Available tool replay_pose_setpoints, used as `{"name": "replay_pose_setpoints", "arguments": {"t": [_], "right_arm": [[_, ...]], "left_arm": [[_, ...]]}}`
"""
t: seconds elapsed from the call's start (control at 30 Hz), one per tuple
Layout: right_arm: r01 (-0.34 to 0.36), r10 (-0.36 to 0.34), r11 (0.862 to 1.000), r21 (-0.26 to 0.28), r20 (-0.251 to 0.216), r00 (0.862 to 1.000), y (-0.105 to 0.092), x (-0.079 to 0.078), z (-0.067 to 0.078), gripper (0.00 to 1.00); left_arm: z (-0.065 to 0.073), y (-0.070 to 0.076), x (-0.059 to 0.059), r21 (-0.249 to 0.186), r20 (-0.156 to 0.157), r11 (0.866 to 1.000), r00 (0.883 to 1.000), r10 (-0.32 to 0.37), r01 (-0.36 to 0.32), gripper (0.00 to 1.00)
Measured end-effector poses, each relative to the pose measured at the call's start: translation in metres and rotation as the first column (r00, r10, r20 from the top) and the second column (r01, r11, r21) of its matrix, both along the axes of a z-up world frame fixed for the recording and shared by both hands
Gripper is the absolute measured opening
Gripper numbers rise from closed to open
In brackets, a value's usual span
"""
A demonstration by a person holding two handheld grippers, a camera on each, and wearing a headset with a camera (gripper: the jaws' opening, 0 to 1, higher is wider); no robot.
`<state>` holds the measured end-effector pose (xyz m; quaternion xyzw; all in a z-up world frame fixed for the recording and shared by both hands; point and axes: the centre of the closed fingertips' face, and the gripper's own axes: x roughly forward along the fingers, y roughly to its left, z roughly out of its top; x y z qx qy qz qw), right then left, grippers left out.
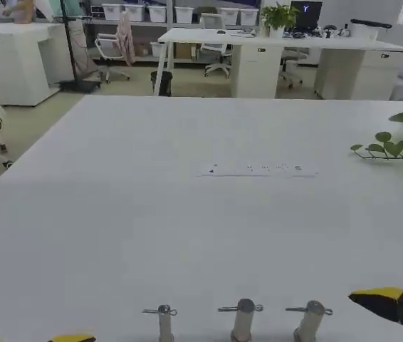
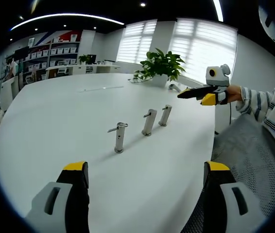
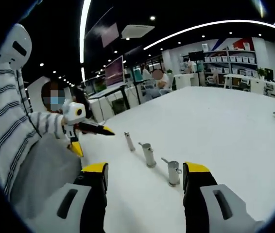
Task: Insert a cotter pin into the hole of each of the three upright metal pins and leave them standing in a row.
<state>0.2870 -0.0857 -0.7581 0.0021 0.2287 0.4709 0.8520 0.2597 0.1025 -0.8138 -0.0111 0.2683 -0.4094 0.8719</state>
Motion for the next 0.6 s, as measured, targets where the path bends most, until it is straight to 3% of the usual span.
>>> {"name": "replay_pose_setpoints", "arguments": {"t": [0.1,0.3,0.6], "right_arm": [[0.028,-0.028,1.000,0.006,-0.009,1.000,-0.004,-0.004,0.000,0.72],[0.073,-0.073,0.997,-0.007,-0.025,0.997,-0.014,-0.014,-0.005,0.73],[0.127,-0.128,0.992,-0.011,-0.088,0.988,-0.025,-0.024,-0.018,0.89]], "left_arm": [[-0.001,0.002,-0.005,-0.002,-0.011,1.000,1.000,0.001,-0.002,0.99],[-0.002,0.011,-0.008,0.002,-0.027,1.000,0.999,0.029,-0.029,0.99],[-0.006,0.026,-0.010,0.022,-0.022,0.999,0.999,0.048,-0.047,0.99]]}}
